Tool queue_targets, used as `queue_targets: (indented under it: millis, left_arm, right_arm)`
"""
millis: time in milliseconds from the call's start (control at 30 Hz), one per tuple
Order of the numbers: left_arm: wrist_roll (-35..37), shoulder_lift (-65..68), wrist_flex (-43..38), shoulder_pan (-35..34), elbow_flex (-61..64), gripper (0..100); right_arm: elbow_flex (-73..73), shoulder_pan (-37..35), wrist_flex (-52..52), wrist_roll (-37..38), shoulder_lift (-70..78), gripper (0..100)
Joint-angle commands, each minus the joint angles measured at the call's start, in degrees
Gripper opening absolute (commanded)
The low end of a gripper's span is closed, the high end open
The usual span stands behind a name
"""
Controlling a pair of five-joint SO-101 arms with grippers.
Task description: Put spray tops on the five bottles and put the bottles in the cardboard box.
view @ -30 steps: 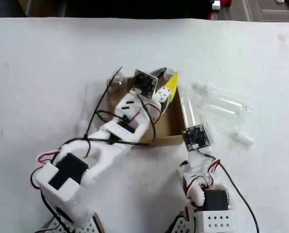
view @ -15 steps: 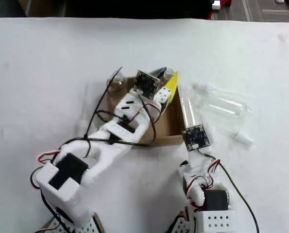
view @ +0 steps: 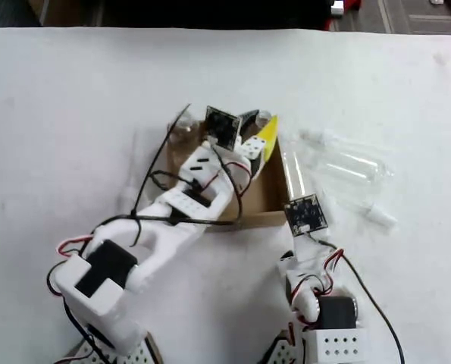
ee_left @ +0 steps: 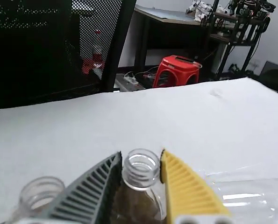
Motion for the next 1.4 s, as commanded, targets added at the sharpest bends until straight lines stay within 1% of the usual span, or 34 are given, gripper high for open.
queue_targets:
  millis: [0,67,133,233,567,800,867,967,1200,1300,1367]
  left_arm:
    - [-1.0,-4.4,14.0,0.7,-4.8,24]
    - [0.2,-6.8,22.8,0.7,-7.5,30]
    - [3.2,-8.8,29.9,0.3,-10.6,30]
    - [5.0,-9.4,35.1,-0.7,-13.7,29]
    - [5.4,-11.1,35.5,0.2,-13.3,29]
    - [4.9,-20.9,36.0,0.2,-13.2,29]
    - [4.9,-24.1,37.5,0.2,-13.5,29]
    - [4.9,-29.5,44.7,0.2,-15.0,29]
    - [4.9,-44.8,69.0,-0.8,-21.2,29]
    - [4.9,-53.1,78.5,-4.4,-24.3,29]
    - [4.9,-57.7,83.2,-7.5,-25.8,29]
  right_arm:
    - [0.5,0.1,0.4,0.3,0.0,1.6]
    - [0.5,0.1,0.4,0.3,0.0,1.6]
    - [0.5,0.1,0.4,0.3,0.0,1.6]
    - [0.5,0.1,0.4,0.3,0.0,1.6]
    - [0.5,0.1,0.4,0.3,0.0,1.6]
    - [0.5,0.1,0.4,0.3,0.0,1.7]
    - [0.5,0.1,0.4,0.3,0.0,1.7]
    - [0.5,0.1,0.4,0.3,0.0,1.7]
    - [0.5,0.1,0.4,0.3,0.0,1.6]
    - [0.5,0.3,0.4,0.3,0.0,1.6]
    - [0.5,0.3,0.4,0.3,0.0,1.6]
